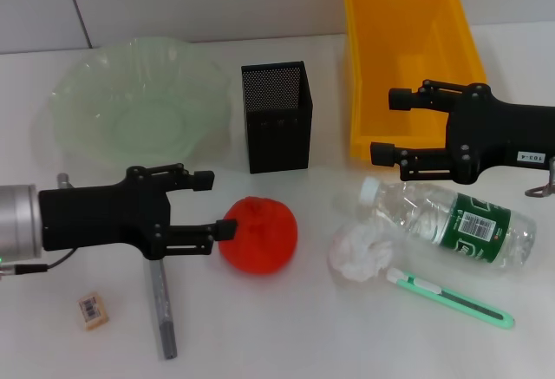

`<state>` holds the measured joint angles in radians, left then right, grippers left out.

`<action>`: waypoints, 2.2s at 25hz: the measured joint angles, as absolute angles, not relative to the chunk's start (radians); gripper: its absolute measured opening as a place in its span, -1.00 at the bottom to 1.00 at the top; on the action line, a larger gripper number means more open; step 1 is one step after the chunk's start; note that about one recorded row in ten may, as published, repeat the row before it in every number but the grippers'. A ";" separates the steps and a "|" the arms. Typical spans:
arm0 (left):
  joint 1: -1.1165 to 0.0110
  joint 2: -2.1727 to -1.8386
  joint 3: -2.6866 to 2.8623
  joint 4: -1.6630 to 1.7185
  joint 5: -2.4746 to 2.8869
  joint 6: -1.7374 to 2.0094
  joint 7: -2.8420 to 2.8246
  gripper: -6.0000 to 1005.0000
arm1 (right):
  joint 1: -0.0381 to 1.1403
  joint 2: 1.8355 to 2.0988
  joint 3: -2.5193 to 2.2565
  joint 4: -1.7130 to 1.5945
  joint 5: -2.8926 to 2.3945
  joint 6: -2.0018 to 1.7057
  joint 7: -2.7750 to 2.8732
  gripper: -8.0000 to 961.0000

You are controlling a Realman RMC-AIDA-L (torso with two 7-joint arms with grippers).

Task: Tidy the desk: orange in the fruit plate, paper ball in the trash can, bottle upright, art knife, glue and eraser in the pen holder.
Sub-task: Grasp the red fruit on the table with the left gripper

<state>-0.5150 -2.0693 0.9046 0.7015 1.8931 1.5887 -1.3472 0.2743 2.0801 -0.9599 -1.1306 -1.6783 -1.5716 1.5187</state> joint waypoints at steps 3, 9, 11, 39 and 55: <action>-0.535 -2.071 0.926 0.652 1.894 1.549 -1.346 0.52 | 0.272 2.080 -0.960 -1.131 -1.678 -1.572 1.519 0.68; -0.557 -2.076 0.960 0.601 1.887 1.475 -1.326 0.51 | 0.270 2.080 -0.960 -1.131 -1.678 -1.575 1.519 0.67; -0.568 -2.076 0.961 0.573 1.880 1.458 -1.309 0.51 | 0.268 2.080 -0.960 -1.131 -1.678 -1.576 1.519 0.67; -0.618 -2.080 1.124 0.416 1.725 1.259 -1.220 0.47 | 0.275 2.080 -0.960 -1.131 -1.682 -1.569 1.518 0.64; -0.621 -2.080 1.212 0.416 1.711 1.194 -1.237 0.05 | 0.278 2.078 -0.962 -1.129 -1.695 -1.558 1.518 0.63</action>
<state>-0.6213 -2.0800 1.2118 0.4157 1.7112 1.1942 -1.2371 0.2777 2.0785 -0.9618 -1.1295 -1.6949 -1.5583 1.5184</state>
